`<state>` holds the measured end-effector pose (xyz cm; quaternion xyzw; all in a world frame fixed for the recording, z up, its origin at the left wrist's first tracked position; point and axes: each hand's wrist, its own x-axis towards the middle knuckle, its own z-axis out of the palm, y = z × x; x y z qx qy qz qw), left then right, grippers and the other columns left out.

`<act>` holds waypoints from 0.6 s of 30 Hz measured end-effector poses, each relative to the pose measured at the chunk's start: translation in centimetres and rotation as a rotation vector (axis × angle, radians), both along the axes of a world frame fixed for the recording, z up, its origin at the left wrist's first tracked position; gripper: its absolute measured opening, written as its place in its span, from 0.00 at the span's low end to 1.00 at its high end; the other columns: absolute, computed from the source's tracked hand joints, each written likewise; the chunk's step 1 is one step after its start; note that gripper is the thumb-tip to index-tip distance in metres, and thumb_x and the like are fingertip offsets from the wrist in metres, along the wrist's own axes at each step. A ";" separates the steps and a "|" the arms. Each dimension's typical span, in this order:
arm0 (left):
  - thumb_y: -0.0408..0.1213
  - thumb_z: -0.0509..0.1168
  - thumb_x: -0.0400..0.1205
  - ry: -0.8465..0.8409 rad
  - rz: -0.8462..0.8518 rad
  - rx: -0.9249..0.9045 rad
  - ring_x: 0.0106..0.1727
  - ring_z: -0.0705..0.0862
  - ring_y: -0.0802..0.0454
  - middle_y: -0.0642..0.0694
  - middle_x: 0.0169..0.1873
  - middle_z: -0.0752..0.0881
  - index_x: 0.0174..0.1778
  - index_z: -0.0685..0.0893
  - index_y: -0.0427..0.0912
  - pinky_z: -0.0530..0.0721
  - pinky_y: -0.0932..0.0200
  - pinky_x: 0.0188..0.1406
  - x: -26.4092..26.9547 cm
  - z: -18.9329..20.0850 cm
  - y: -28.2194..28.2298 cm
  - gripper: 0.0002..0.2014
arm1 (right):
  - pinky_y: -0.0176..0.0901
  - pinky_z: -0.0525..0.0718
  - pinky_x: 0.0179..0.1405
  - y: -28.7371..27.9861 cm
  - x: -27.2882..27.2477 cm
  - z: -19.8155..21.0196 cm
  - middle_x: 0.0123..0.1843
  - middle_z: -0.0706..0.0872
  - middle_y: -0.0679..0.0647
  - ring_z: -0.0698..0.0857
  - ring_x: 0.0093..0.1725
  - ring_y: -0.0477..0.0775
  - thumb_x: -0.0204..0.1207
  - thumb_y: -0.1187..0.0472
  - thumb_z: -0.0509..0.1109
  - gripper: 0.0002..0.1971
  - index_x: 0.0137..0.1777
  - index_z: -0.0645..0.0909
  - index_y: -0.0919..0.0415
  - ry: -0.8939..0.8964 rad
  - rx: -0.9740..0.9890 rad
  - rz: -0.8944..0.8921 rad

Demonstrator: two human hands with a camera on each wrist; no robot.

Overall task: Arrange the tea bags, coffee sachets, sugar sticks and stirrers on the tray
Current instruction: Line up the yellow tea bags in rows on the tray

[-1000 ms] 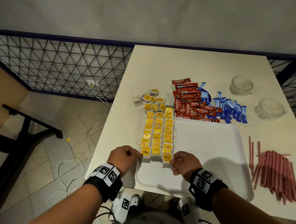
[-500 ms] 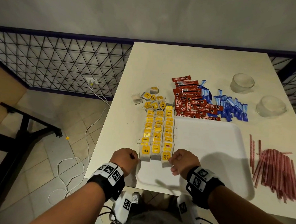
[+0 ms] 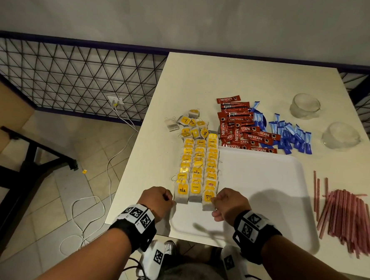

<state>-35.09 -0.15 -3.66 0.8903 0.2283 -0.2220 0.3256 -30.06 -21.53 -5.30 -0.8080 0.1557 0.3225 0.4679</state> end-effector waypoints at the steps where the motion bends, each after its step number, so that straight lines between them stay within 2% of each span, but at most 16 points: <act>1: 0.39 0.70 0.78 0.001 0.000 -0.001 0.44 0.83 0.53 0.52 0.36 0.85 0.34 0.83 0.51 0.74 0.66 0.42 0.0 0.0 0.0 0.07 | 0.46 0.90 0.34 0.0 0.0 0.0 0.29 0.89 0.58 0.90 0.29 0.56 0.76 0.61 0.70 0.05 0.42 0.79 0.61 0.001 0.002 0.001; 6: 0.39 0.68 0.78 -0.015 -0.041 0.019 0.42 0.81 0.54 0.54 0.35 0.84 0.33 0.82 0.53 0.72 0.66 0.42 0.0 0.2 -0.1 0.08 | 0.55 0.91 0.39 -0.1 0.1 -0.3 0.25 0.87 0.54 0.90 0.30 0.59 0.76 0.62 0.71 0.05 0.42 0.78 0.61 -0.010 0.023 -0.001; 11: 0.39 0.68 0.79 -0.034 -0.061 0.026 0.42 0.81 0.54 0.56 0.33 0.82 0.32 0.81 0.53 0.72 0.65 0.39 0.0 0.0 0.0 0.09 | 0.53 0.91 0.36 0.1 0.0 -0.2 0.27 0.87 0.57 0.90 0.30 0.58 0.76 0.61 0.72 0.06 0.43 0.78 0.63 -0.017 0.031 -0.018; 13: 0.41 0.67 0.80 -0.036 -0.069 0.025 0.41 0.80 0.54 0.57 0.32 0.81 0.33 0.81 0.52 0.72 0.65 0.34 0.0 0.0 0.0 0.09 | 0.52 0.91 0.36 0.1 -0.1 -0.1 0.26 0.87 0.57 0.90 0.30 0.59 0.76 0.60 0.72 0.08 0.42 0.78 0.62 -0.014 0.025 -0.010; 15: 0.44 0.65 0.81 -0.041 -0.034 0.044 0.38 0.80 0.51 0.54 0.30 0.81 0.33 0.82 0.48 0.72 0.65 0.27 0.0 0.4 0.1 0.11 | 0.49 0.90 0.33 -0.1 0.0 0.1 0.24 0.86 0.54 0.90 0.29 0.61 0.75 0.55 0.73 0.11 0.41 0.77 0.61 -0.010 0.005 -0.007; 17: 0.50 0.61 0.83 -0.100 0.071 0.074 0.36 0.81 0.45 0.49 0.28 0.80 0.30 0.79 0.44 0.72 0.62 0.26 0.2 0.9 0.7 0.19 | 0.46 0.87 0.30 -0.4 0.2 0.7 0.23 0.84 0.52 0.87 0.27 0.59 0.73 0.49 0.73 0.14 0.39 0.76 0.58 -0.068 -0.060 0.023; 18: 0.54 0.60 0.83 -0.132 0.154 0.027 0.33 0.82 0.43 0.47 0.27 0.82 0.30 0.79 0.42 0.73 0.61 0.26 0.4 1.3 0.9 0.22 | 0.46 0.86 0.33 -0.5 0.5 1.1 0.25 0.84 0.50 0.86 0.28 0.57 0.73 0.46 0.72 0.15 0.37 0.76 0.56 -0.136 -0.106 0.063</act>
